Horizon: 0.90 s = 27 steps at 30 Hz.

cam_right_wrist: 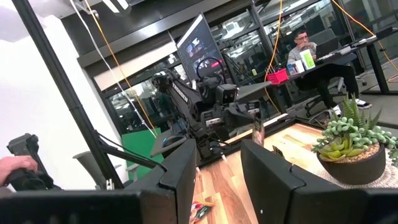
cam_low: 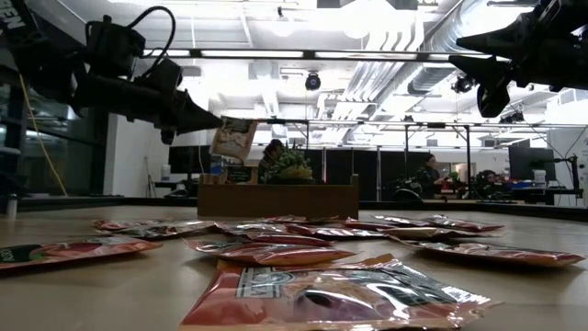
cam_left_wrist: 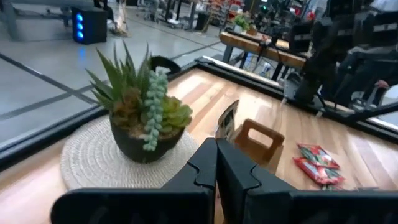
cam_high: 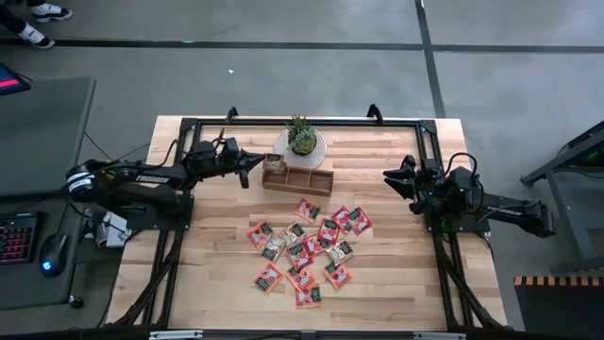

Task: Pick & Place Tea
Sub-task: Put the brown tea bag into the left section of the wooden organizer

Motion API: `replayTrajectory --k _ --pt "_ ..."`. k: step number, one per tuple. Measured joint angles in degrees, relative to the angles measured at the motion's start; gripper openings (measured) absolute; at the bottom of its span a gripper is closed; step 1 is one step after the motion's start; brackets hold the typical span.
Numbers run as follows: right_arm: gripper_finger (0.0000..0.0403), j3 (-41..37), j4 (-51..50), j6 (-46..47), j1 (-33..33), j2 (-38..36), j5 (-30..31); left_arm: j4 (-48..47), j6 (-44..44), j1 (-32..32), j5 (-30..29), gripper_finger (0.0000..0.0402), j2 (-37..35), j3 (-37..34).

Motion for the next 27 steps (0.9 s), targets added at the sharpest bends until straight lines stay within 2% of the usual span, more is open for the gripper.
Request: replayTrajectory --k 8,18,27 --pt "0.0124 -0.02 -0.02 0.00 -0.02 0.01 0.02 10.37 -1.87 0.02 0.60 0.0000 8.51 0.00" --pt "0.0124 -0.01 -0.02 0.01 -0.02 0.00 0.00 15.26 -2.06 0.02 -0.16 0.0000 16.57 0.00" --pt "0.0124 0.00 -0.02 0.00 0.01 0.02 0.02 15.30 -1.99 0.02 -1.04 0.0000 20.17 0.00"
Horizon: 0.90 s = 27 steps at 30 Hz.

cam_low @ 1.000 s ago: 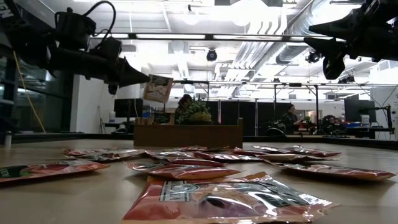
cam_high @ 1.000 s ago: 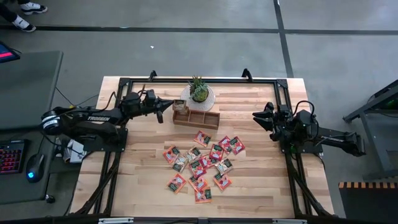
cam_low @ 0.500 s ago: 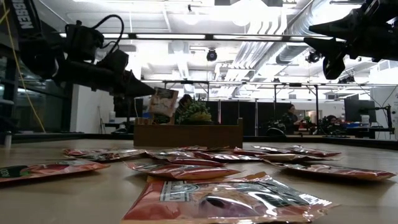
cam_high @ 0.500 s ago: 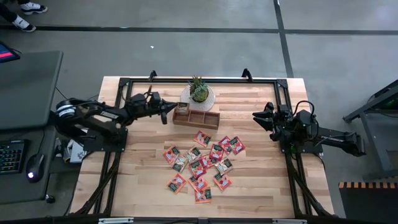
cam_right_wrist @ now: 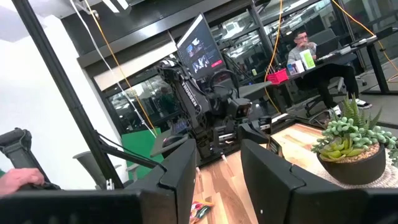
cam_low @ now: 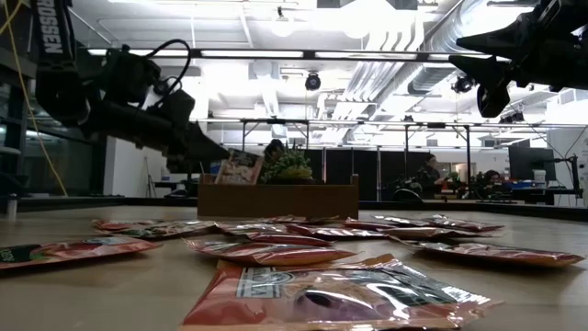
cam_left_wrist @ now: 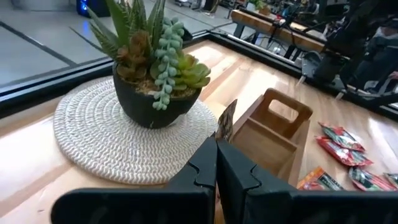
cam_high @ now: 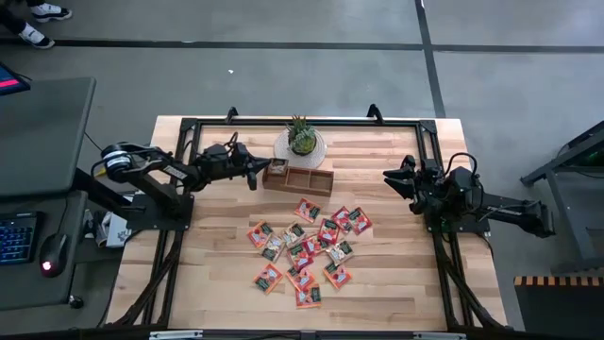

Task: Pick & Place Tea
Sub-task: Put the brown tea bag into the left section of the wooden organizer

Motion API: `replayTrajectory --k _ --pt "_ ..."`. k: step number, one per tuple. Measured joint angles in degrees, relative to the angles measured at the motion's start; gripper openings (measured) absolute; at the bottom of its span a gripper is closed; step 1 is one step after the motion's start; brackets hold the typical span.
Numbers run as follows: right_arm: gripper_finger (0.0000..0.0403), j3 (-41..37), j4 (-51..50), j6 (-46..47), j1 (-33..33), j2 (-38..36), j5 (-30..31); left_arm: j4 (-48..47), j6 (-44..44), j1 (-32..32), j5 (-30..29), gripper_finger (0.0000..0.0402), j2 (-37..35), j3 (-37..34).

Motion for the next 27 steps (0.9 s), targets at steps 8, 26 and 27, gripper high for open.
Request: replayTrajectory --k 8,26,27 --pt "0.0124 0.00 0.01 0.00 -0.02 -0.01 -0.02 -0.12 -0.02 0.00 -0.58 0.0000 0.37 0.00" --pt "0.0124 -0.01 0.01 0.00 -0.01 0.00 0.00 -0.63 0.16 0.02 0.64 0.0044 0.37 0.02" --pt "0.0124 -0.01 0.01 0.00 -0.01 0.00 0.00 -0.63 0.15 0.02 0.66 0.0054 0.37 0.02"
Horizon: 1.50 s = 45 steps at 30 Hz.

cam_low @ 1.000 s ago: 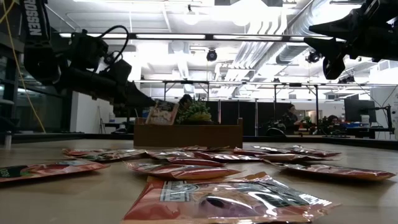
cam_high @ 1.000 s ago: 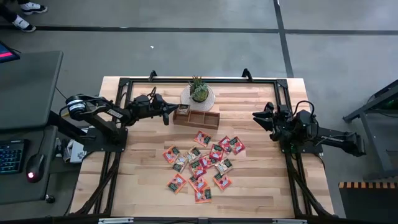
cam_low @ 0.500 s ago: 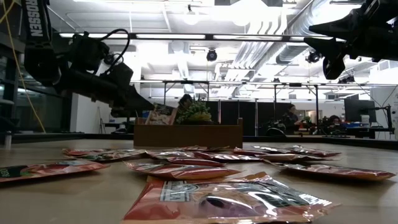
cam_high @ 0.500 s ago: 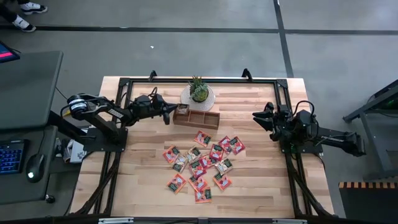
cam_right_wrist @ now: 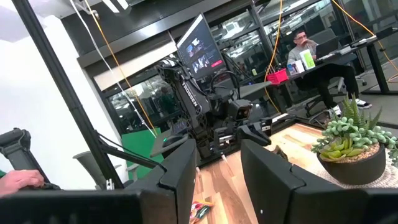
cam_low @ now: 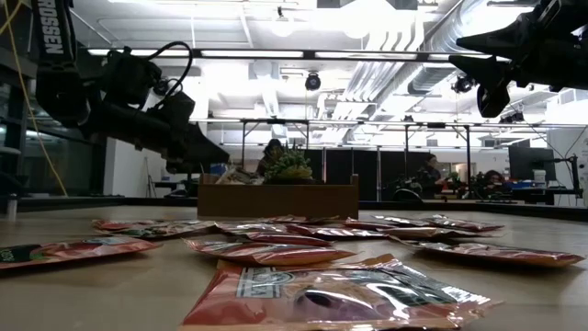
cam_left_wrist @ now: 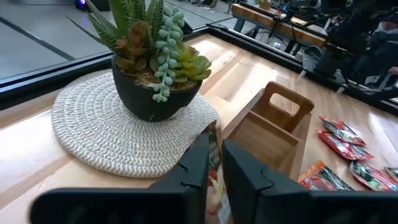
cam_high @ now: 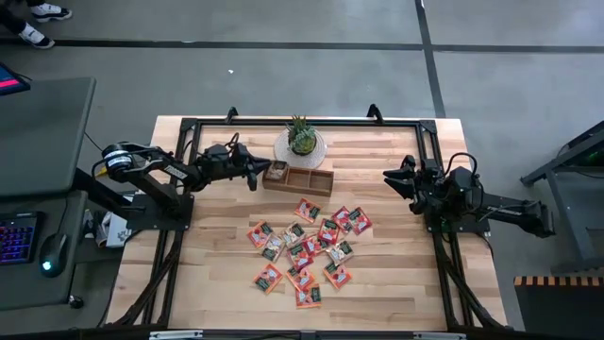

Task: Pick & Place Tea
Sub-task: Put the brown tea bag into the left section of the wooden organizer, then put the left brown tea bag into the left section of the wooden organizer

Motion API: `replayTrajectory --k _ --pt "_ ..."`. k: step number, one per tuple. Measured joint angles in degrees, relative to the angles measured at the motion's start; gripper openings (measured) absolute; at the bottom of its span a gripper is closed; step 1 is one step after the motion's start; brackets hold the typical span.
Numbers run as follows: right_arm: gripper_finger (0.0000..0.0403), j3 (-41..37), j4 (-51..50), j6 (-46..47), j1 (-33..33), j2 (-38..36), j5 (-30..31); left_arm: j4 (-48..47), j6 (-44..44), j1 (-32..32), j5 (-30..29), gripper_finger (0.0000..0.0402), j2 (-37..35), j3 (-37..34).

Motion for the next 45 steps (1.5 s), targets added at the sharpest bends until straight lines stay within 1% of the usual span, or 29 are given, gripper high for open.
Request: replayTrajectory --k 5,9,14,20,23,27,32,37,41,45 --pt "0.0124 0.00 -0.01 0.00 -0.01 -0.01 -0.01 0.05 -0.02 -0.02 -0.04 0.0101 0.00 0.00" --pt "0.0124 -0.01 -0.01 0.00 0.01 -0.02 0.00 1.60 0.00 -0.02 -0.15 0.0124 -0.02 0.00" --pt "0.0124 -0.01 0.00 0.00 0.01 -0.01 -0.01 5.12 -1.05 -0.04 0.43 0.0131 -0.24 0.09" --pt "0.0124 0.00 -0.01 0.00 0.01 -0.01 0.00 5.63 -5.03 -0.18 5.79 0.0131 -3.51 0.09" --pt "0.0124 0.01 -0.01 0.00 -0.01 -0.01 0.00 4.17 -5.78 -1.43 6.76 0.0131 -6.14 0.25" --pt "0.0124 0.00 -0.01 0.00 -0.01 -0.02 -0.02 -5.23 -5.79 -3.24 8.15 0.0131 -11.56 2.15" --pt "0.0124 0.01 -0.01 0.00 -0.01 -0.01 -0.01 -24.21 -3.55 -5.91 9.15 0.0131 -19.86 7.00" --pt "0.0124 0.00 0.00 0.00 -0.01 -0.02 0.00 -42.82 -1.01 -9.73 7.72 0.0131 -26.70 12.79" --pt "0.0124 0.01 0.00 0.00 -0.01 -0.01 0.00 -56.59 -1.03 -13.72 4.32 0.0131 -29.36 17.55" --pt "0.0124 -0.01 -0.01 0.00 0.00 0.00 -0.02 -66.66 -3.61 -18.09 2.45 0.0131 -29.94 21.06"
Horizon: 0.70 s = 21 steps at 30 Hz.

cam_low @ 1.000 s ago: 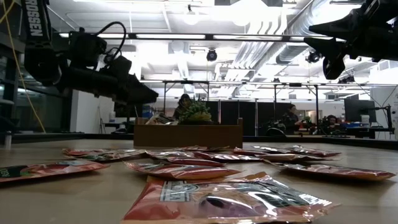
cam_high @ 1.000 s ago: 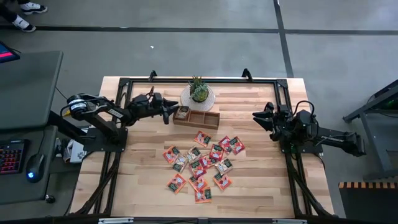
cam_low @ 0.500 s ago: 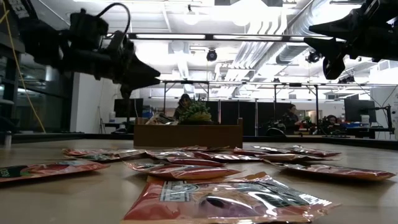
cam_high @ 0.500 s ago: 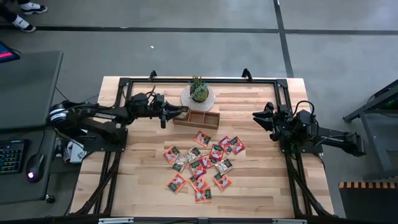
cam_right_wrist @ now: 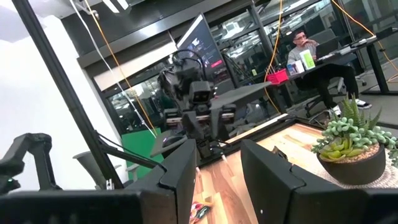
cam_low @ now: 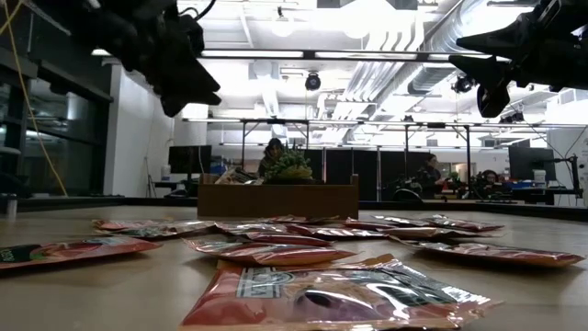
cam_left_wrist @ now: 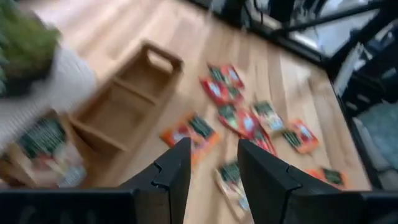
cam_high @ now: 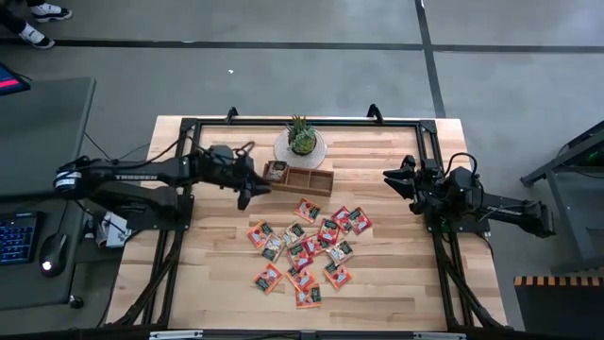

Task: Pick & Place Tea
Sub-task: Put the left brown tea bag into the left section of the wooden organizer

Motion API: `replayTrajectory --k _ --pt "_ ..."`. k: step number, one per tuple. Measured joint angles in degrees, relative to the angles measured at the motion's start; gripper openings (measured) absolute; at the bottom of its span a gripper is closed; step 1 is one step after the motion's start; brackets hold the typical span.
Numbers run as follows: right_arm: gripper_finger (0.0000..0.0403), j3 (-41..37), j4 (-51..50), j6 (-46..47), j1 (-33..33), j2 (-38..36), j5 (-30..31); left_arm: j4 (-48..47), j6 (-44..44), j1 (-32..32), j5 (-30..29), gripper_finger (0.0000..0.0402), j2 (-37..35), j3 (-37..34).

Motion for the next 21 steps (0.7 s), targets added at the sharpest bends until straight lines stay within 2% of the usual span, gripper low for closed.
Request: replayTrajectory --k 6,12,18,21 --pt "0.0124 0.01 0.00 0.00 -0.01 -0.02 0.02 -7.13 -4.92 -8.17 -1.64 0.0123 0.04 3.47" --pt "0.0124 0.01 0.00 0.01 -0.01 0.00 0.01 -6.31 -8.59 -15.56 -7.20 0.0069 -1.85 6.76" --pt "0.0124 0.00 0.00 0.01 0.00 -0.01 0.01 -6.68 -10.22 -20.50 -15.18 0.0010 -3.26 8.79" --pt "0.0124 -0.01 -0.02 0.00 0.01 0.00 0.02 -6.45 -11.32 -22.13 -18.18 0.0005 -3.83 9.13"
